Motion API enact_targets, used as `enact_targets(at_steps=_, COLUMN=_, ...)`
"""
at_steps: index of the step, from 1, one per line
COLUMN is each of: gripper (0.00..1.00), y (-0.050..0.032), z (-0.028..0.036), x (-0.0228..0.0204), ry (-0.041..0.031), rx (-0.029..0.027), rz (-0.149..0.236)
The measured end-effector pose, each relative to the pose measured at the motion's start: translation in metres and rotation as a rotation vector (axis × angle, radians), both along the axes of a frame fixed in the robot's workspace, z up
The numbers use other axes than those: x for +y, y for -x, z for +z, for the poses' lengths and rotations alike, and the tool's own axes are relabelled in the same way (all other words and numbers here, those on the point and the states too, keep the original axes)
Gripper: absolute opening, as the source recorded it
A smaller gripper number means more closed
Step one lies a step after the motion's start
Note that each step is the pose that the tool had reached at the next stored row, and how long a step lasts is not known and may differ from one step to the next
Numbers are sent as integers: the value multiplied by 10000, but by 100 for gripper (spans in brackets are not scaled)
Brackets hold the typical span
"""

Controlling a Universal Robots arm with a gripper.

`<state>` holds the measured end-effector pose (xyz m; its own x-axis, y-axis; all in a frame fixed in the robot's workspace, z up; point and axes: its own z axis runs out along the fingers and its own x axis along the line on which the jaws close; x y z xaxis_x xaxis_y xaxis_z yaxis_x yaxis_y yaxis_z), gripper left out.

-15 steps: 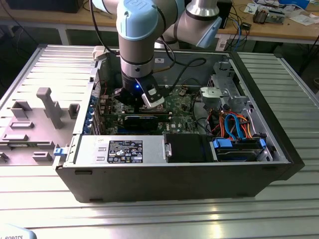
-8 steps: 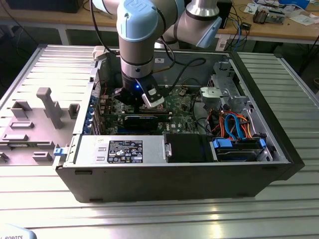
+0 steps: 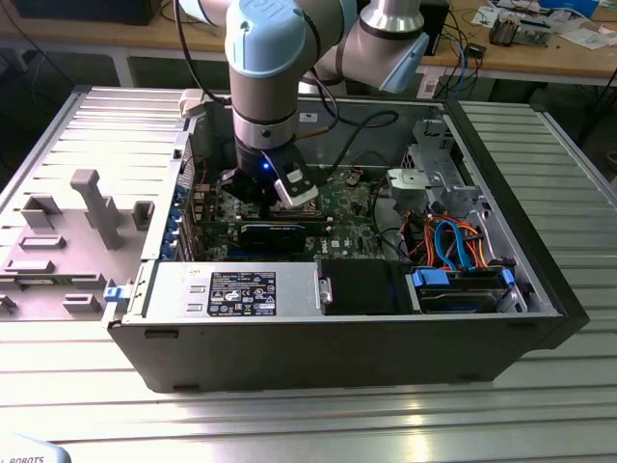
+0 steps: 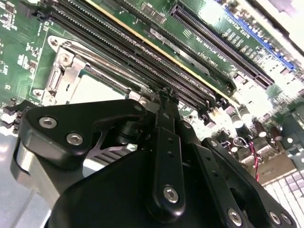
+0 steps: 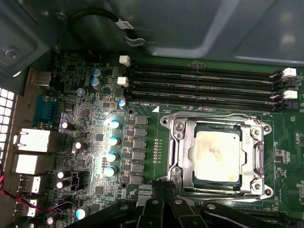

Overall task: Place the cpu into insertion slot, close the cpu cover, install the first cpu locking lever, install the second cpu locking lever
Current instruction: 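Install the second cpu locking lever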

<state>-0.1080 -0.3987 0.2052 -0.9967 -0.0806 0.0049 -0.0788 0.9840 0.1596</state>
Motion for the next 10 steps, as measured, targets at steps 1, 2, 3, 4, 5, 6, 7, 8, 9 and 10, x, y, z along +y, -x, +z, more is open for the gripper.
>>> enact_targets(at_steps=1, gripper=11, y=-5, z=5, x=0, ry=1, rx=0, rz=-1)
enact_targets(at_steps=2, gripper=11, y=-15, z=5, x=1, ry=1, rx=2, rz=-1)
enact_targets(at_steps=3, gripper=11, y=-54, z=6, x=6, ry=3, rx=12, rz=-1)
enact_targets(at_steps=4, gripper=11, y=-83, z=6, x=12, ry=3, rx=22, rz=0)
enact_targets(at_steps=5, gripper=11, y=-118, z=6, x=18, ry=3, rx=37, rz=0)
enact_targets(at_steps=6, gripper=11, y=-173, z=6, x=33, ry=3, rx=62, rz=-2)
enact_targets(at_steps=7, gripper=11, y=-207, z=6, x=46, ry=3, rx=79, rz=-1)
enact_targets(at_steps=8, gripper=11, y=-253, z=5, x=73, ry=6, rx=95, rz=0)
enact_targets(at_steps=9, gripper=11, y=-298, z=5, x=107, ry=14, rx=107, rz=1)
enact_targets(at_steps=10, gripper=11, y=-337, z=6, x=155, ry=39, rx=115, rz=-1)
